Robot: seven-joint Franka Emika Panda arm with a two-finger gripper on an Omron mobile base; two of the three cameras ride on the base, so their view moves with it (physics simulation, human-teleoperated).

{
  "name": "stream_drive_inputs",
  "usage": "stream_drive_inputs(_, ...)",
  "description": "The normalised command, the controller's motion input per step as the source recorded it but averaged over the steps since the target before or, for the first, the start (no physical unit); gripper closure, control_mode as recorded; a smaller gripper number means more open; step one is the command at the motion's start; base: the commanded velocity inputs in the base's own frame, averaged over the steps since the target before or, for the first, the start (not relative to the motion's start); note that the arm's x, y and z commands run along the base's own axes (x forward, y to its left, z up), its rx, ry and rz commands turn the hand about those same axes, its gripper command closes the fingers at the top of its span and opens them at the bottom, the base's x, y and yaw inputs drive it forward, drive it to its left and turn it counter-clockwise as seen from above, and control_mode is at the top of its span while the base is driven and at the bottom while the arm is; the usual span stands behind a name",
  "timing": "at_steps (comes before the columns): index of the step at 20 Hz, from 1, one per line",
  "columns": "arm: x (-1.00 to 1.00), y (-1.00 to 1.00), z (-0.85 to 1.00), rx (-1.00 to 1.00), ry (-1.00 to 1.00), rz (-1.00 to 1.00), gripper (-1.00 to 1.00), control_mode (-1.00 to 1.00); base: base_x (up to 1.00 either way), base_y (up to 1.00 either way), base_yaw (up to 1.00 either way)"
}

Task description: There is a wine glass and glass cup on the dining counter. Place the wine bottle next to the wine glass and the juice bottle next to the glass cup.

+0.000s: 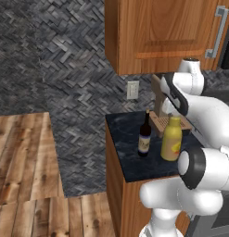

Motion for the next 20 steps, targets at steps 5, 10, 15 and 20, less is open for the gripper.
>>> stream_drive_inputs(5, -0.07, -0.05, -0.17, 0.0, 0.08, 0.01, -1.0, -1.0, 0.0, 0.0, 0.0)
stream_drive_inputs(10, -0.16, -0.1, -0.16, 0.0, 0.04, 0.0, -1.0, -1.0, 0.0, 0.0, 0.0)
stream_drive_inputs(15, -0.12, -0.11, -0.07, -0.01, 0.0, 0.0, -1.0, -1.0, 0.0, 0.0, 0.0)
stream_drive_inputs(20, -0.01, -0.01, -0.02, -0.01, 0.0, 0.0, -1.0, -1.0, 0.0, 0.0, 0.0)
